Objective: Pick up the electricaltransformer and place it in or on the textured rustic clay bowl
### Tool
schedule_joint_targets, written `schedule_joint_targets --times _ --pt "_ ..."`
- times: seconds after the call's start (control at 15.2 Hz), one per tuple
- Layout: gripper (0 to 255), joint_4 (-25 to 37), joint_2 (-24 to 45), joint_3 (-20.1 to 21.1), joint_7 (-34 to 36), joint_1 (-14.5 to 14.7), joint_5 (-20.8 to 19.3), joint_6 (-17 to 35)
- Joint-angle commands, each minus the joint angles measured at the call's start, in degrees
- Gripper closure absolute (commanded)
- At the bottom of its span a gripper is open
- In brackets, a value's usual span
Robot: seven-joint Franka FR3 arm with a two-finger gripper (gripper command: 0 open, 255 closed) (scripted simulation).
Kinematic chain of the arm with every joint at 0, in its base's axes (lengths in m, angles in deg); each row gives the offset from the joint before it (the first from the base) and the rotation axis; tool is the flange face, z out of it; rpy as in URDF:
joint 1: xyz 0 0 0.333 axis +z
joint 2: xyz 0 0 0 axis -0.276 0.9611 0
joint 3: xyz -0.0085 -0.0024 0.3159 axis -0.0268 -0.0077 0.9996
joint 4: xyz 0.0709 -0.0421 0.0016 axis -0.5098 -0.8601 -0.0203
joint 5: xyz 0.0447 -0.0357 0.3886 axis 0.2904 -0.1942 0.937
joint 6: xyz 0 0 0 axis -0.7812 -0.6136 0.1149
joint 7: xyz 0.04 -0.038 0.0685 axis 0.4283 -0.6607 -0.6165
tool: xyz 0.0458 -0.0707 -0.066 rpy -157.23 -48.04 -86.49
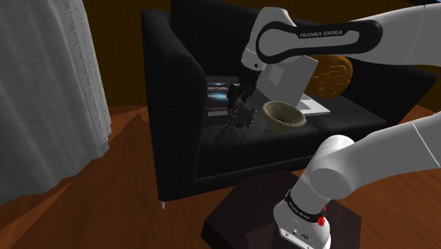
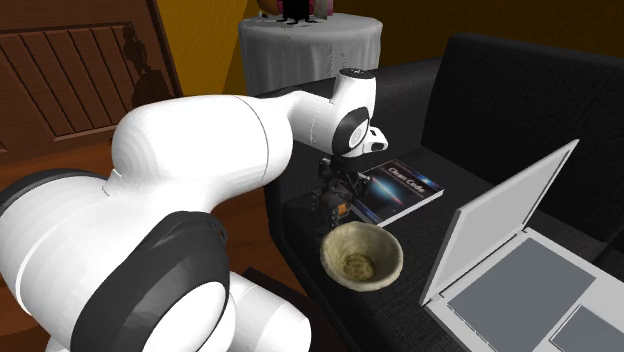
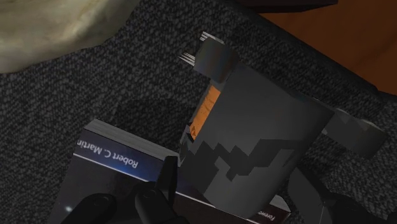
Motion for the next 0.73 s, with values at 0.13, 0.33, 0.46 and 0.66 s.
schedule_joint_targets --times 0.13,0.33,0.46,0.66 --pt "255 -0.1 0.1 0.0 0.0 0.0 0.0 0.0" --pt "255 1.3 -0.2 0.0 0.1 0.0 0.0 -1.7" --pt "255 2.8 -0.3 0.1 0.2 0.0 0.0 -3.2" --pt "255 5.0 -0.5 0.2 0.3 0.0 0.0 -5.6"
